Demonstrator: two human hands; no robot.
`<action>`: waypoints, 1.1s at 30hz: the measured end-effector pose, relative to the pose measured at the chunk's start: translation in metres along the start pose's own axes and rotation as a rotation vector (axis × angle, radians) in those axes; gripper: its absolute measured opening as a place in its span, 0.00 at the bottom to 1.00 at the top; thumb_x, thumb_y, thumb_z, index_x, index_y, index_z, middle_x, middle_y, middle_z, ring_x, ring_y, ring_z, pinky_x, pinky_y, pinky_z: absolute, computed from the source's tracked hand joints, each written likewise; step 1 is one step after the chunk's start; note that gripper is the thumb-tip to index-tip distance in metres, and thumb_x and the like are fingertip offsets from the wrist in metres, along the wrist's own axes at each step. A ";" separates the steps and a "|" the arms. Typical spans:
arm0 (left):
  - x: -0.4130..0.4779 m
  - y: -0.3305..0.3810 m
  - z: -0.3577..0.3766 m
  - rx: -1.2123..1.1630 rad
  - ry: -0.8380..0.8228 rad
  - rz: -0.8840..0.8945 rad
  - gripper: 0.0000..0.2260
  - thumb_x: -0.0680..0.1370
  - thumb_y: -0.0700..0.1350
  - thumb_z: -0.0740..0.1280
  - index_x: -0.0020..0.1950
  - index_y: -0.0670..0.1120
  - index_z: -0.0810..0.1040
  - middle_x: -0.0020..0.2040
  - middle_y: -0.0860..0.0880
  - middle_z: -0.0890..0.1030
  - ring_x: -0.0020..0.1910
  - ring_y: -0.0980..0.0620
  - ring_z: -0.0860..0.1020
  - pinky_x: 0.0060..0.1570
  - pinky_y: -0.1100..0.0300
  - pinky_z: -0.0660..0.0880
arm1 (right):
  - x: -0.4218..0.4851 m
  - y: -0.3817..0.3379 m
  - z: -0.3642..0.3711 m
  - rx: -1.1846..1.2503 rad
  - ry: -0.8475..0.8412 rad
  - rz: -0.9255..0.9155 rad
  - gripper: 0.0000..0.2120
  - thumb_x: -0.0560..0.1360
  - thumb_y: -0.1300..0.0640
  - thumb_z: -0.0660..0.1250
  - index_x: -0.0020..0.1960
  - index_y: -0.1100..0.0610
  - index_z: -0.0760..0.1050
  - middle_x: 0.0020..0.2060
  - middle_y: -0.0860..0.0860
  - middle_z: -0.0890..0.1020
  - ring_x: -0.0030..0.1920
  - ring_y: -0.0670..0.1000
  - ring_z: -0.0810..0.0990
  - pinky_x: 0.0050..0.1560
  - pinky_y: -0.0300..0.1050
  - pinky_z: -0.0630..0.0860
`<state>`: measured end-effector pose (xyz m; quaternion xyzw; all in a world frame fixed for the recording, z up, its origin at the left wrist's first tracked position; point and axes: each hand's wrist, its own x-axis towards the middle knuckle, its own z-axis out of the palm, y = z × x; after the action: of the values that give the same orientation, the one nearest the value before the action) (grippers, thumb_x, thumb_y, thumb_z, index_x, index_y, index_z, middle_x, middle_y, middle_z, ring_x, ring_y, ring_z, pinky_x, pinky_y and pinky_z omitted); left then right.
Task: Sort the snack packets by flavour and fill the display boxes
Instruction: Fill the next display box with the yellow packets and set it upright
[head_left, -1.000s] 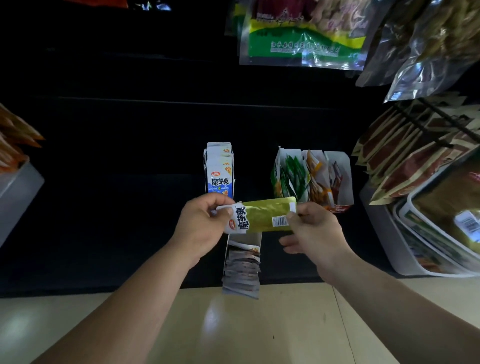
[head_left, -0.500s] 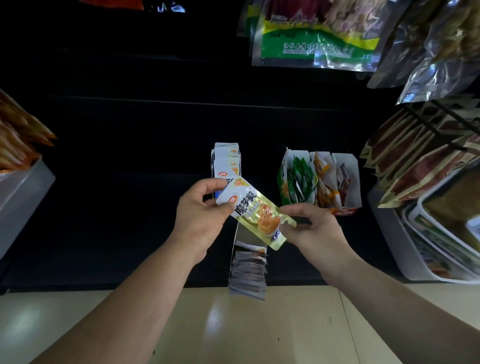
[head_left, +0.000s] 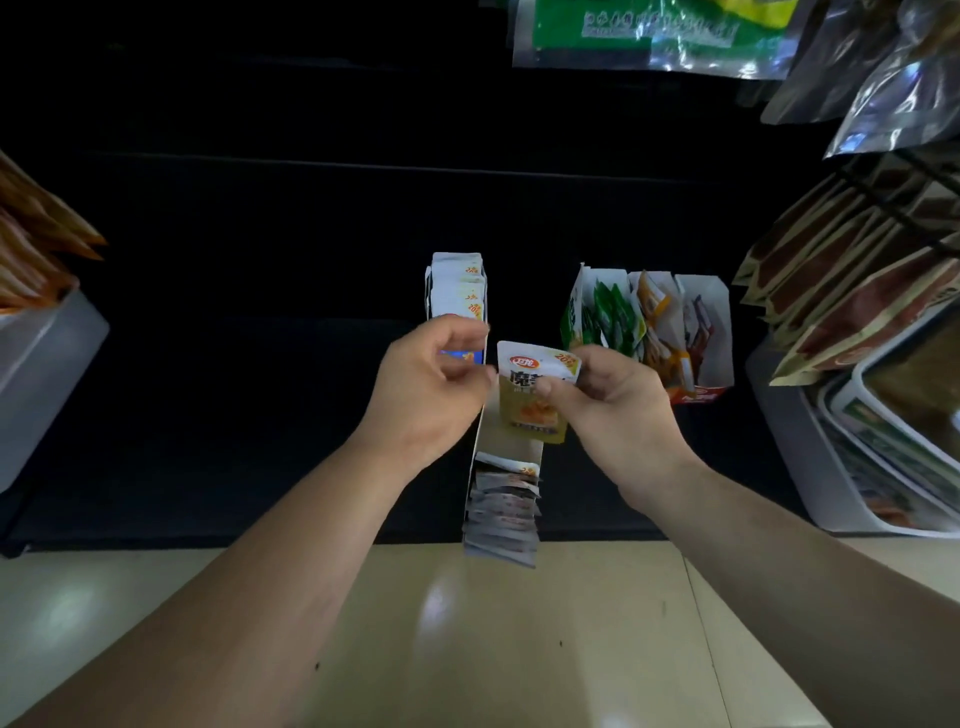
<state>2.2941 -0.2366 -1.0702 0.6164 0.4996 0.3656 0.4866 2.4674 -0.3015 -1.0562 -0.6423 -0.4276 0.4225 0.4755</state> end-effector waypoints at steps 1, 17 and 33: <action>0.000 -0.010 -0.001 0.061 -0.020 -0.054 0.16 0.78 0.39 0.74 0.65 0.50 0.80 0.57 0.57 0.82 0.51 0.60 0.84 0.54 0.65 0.81 | 0.000 0.002 0.001 0.018 0.012 0.011 0.06 0.79 0.65 0.72 0.53 0.56 0.84 0.47 0.51 0.89 0.50 0.48 0.87 0.49 0.38 0.83; 0.005 -0.076 0.019 0.393 -0.097 -0.189 0.10 0.76 0.53 0.76 0.40 0.50 0.80 0.36 0.55 0.80 0.35 0.57 0.77 0.35 0.62 0.72 | 0.016 0.052 0.003 -0.209 0.015 0.227 0.14 0.78 0.66 0.70 0.52 0.48 0.85 0.47 0.45 0.85 0.46 0.40 0.82 0.46 0.28 0.77; -0.001 -0.069 0.010 0.141 -0.275 -0.263 0.21 0.84 0.36 0.61 0.73 0.55 0.77 0.50 0.54 0.82 0.49 0.56 0.80 0.56 0.62 0.77 | 0.036 0.067 0.004 -0.642 0.089 0.179 0.13 0.81 0.43 0.68 0.44 0.51 0.76 0.39 0.52 0.84 0.41 0.55 0.85 0.43 0.55 0.84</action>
<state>2.2850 -0.2383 -1.1396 0.6224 0.5292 0.1752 0.5494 2.4832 -0.2784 -1.1266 -0.8121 -0.4596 0.2779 0.2280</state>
